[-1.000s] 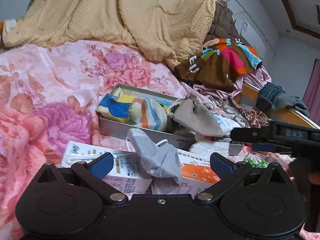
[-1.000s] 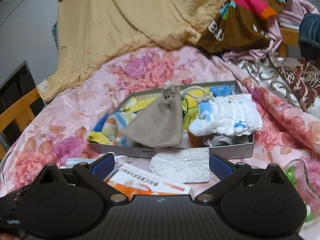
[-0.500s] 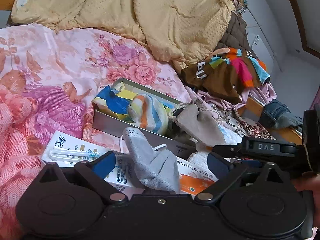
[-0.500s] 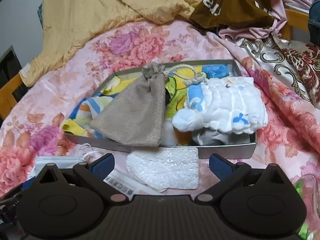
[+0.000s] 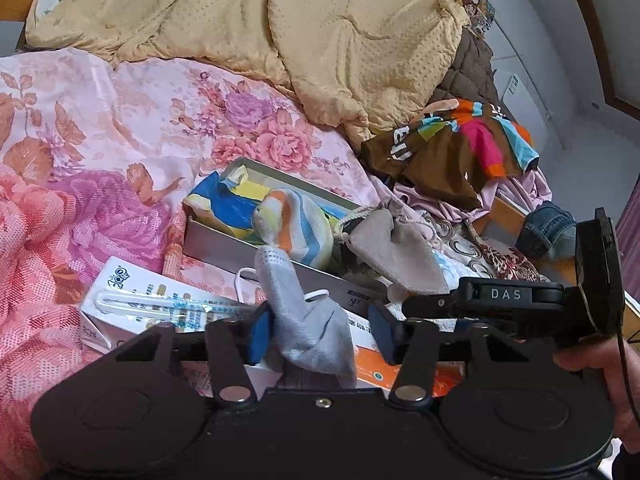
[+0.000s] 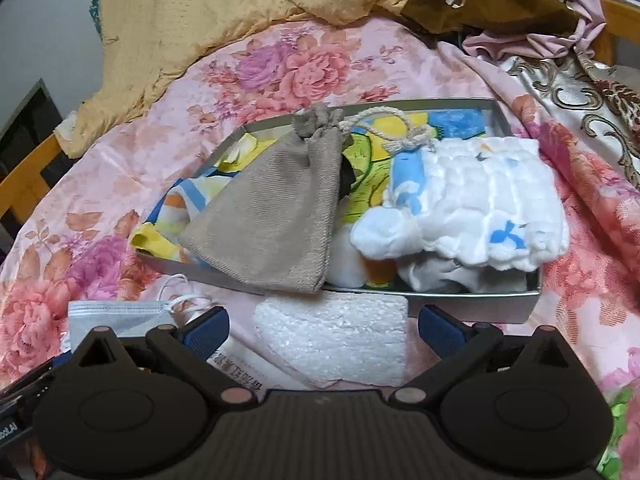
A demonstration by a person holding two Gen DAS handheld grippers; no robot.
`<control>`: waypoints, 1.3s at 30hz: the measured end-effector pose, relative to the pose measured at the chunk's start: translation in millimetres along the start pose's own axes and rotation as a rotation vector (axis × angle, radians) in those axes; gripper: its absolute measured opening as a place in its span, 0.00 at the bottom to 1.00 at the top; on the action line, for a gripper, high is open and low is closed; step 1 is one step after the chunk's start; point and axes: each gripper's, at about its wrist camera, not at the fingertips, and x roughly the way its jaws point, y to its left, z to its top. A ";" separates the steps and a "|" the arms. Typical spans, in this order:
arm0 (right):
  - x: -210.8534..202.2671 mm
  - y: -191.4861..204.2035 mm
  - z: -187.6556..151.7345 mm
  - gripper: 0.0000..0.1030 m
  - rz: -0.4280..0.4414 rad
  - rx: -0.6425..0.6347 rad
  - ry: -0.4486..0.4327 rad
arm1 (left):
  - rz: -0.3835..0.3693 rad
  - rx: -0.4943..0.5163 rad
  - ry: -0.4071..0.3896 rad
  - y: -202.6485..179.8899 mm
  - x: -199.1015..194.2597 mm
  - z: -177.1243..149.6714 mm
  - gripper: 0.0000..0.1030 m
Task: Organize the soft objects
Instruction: 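Grasp the grey face mask with the left tool while the right grasps the white foam sheet, then lift the mask and foam sheet and carry them toward the tray with both tools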
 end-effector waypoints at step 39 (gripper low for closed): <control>-24.2 68.3 -19.8 0.24 -0.085 -0.581 0.008 | -0.010 -0.002 -0.001 0.2 -0.1 -2.0 0.26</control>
